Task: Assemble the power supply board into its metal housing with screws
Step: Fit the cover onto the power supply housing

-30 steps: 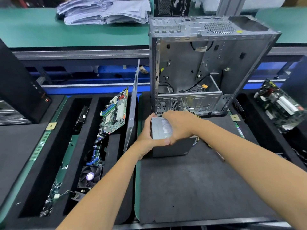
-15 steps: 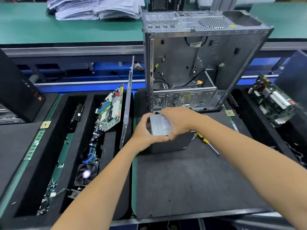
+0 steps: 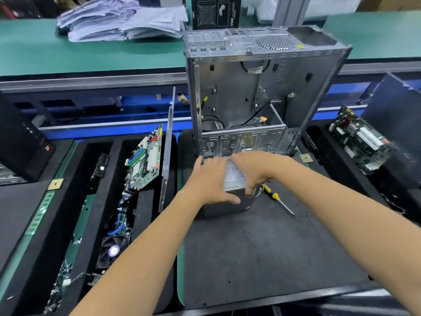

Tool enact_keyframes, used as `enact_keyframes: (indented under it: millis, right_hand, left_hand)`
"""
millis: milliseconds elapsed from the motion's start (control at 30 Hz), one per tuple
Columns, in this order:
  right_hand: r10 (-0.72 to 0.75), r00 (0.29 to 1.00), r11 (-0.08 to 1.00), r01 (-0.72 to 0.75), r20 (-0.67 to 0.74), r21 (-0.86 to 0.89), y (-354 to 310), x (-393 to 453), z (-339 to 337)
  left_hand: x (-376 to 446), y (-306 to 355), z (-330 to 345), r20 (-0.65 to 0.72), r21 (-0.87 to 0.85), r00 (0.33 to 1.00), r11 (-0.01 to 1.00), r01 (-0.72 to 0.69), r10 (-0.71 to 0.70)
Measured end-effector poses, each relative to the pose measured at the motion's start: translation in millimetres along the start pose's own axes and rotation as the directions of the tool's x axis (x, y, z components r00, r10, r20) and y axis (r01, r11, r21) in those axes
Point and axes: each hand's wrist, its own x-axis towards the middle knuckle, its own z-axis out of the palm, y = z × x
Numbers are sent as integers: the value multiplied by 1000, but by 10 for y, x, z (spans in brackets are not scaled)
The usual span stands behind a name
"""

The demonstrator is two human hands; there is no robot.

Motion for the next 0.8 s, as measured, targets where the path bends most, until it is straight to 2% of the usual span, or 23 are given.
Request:
enact_keyframes:
  millis: [100,233,333,433,600,700,800]
  right_hand:
    - [-29,999,1000,28,-25,-11,35,25,-15]
    - [-21,1000,993,20,13,117,114,44,-5]
    - [33,999,993,-34,16,116,228,-26,-6]
    - [13,999,988,-8,-30,155,299,-58,0]
    - [-13,1000,981,18,-25,195,329,-35,-35]
    - [-4,1000,942,10,-19,336,368,-26,-14]
    - [8,1000,893,6,-29,450,401,-38,11]
  left_hand:
    - [132,80,-16,23,85,1000,996,0,-2]
    - [185,61,-7,-28,75,1000,997,9,-7]
    - [207,44,-8,-22,106,1000,994,8,-5]
    - [235,45,-11,-1,114,1000,993,-6,6]
    - [166,59,45,-84,119,976,975,-189,200]
    - [208,98,-2,-137,37,978,988,-152,155]
    - [275,161,-30,-94,54,994,998,-45,49]
